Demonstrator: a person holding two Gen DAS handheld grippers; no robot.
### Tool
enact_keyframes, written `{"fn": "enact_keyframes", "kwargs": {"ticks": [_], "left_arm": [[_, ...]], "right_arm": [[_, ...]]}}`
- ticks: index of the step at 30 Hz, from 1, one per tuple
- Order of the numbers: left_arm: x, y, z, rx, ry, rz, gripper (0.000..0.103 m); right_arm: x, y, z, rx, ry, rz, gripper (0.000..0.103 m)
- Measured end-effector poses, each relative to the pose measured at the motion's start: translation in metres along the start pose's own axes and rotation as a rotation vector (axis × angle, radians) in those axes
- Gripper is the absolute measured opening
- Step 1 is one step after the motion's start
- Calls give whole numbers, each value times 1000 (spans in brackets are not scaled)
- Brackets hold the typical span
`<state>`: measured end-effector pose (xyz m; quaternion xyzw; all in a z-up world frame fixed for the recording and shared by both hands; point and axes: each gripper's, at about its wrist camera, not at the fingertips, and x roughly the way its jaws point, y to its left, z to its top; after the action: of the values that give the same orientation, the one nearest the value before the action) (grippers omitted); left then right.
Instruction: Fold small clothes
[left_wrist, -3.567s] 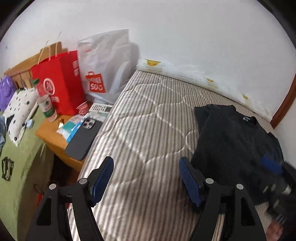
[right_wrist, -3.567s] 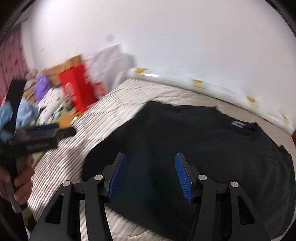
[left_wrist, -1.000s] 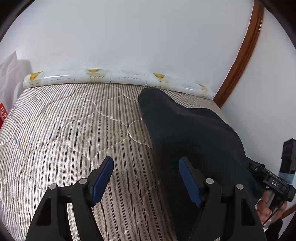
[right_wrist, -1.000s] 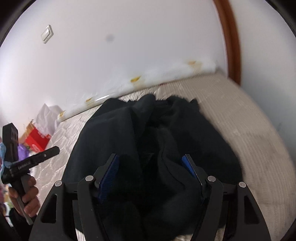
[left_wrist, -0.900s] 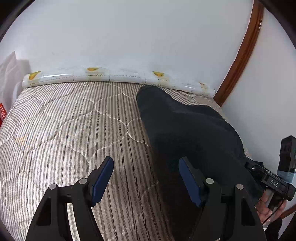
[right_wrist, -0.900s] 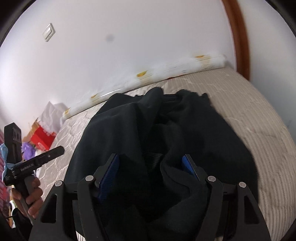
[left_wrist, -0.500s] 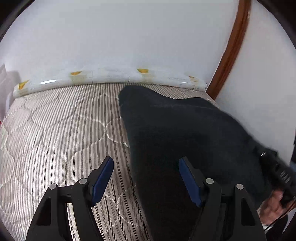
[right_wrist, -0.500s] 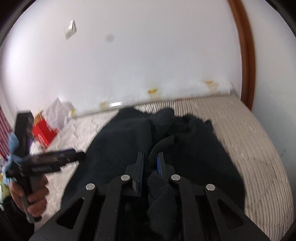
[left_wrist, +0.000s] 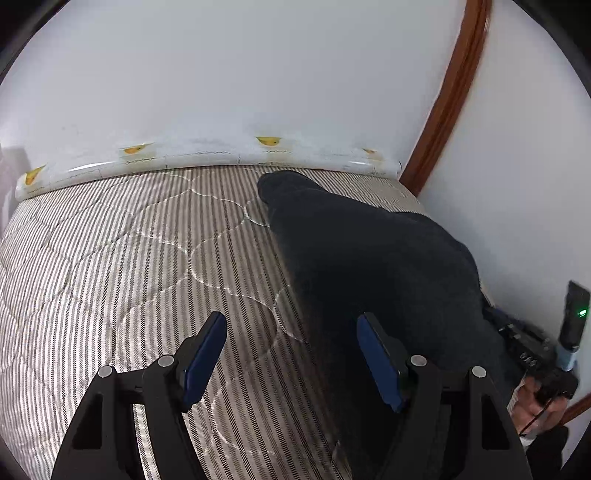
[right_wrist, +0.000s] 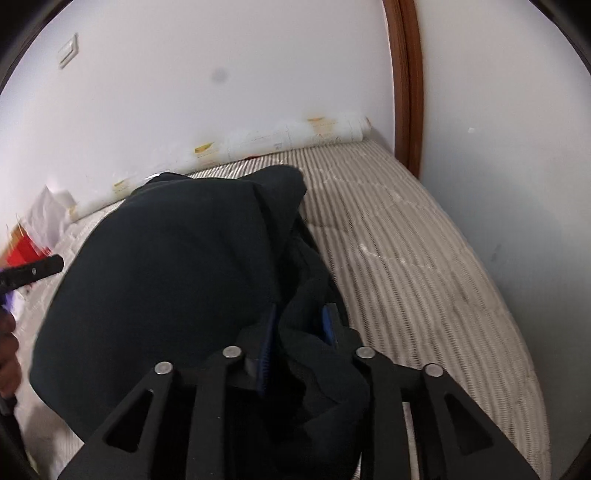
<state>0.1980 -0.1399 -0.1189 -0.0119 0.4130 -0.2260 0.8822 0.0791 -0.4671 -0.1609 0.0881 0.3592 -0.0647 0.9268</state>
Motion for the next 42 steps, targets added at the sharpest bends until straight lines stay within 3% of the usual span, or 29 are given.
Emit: {"fn": "enact_keyframes", "kwargs": {"ticks": [4,10,19,21,26,28,29,30,32,35,37,40,42], "left_arm": [[9,-6,0,29,23,28,71],[15,-6,2,34,38,26,72],[17,-2,8,52,-1,-4,72],[19,-2,12,54,-12,-8,72],[31,2,22,25,-16,-21,72],[37,1,25,23,-11,-22,73],[39,1,25,24,-10,-21,74],[42,0,26,27,-9,-20,76],[45,-1,26,32,-5,-14,76],[48,1,24,31,-8,-21,77],[48,2,25,26,-10,-32,78],[51,1,26,27,-4,-41,78],[52,0,26,28,-4,-44,78]], "right_arm": [[-28,-6,12,-25,-61,-54,32],[-31,0,40,-39,-66,34,34],[27,15,77,49,90,129,39],[36,13,90,78,105,150,50],[68,8,108,120,187,178,51],[77,13,112,90,191,167,49],[80,17,112,65,182,160,40],[82,21,113,43,176,161,24],[84,31,115,-24,147,153,9],[59,38,121,-102,-53,168,7],[51,36,122,-112,-117,170,7],[83,38,114,-157,-34,-13,4],[109,31,105,-136,81,-22,4]]}}
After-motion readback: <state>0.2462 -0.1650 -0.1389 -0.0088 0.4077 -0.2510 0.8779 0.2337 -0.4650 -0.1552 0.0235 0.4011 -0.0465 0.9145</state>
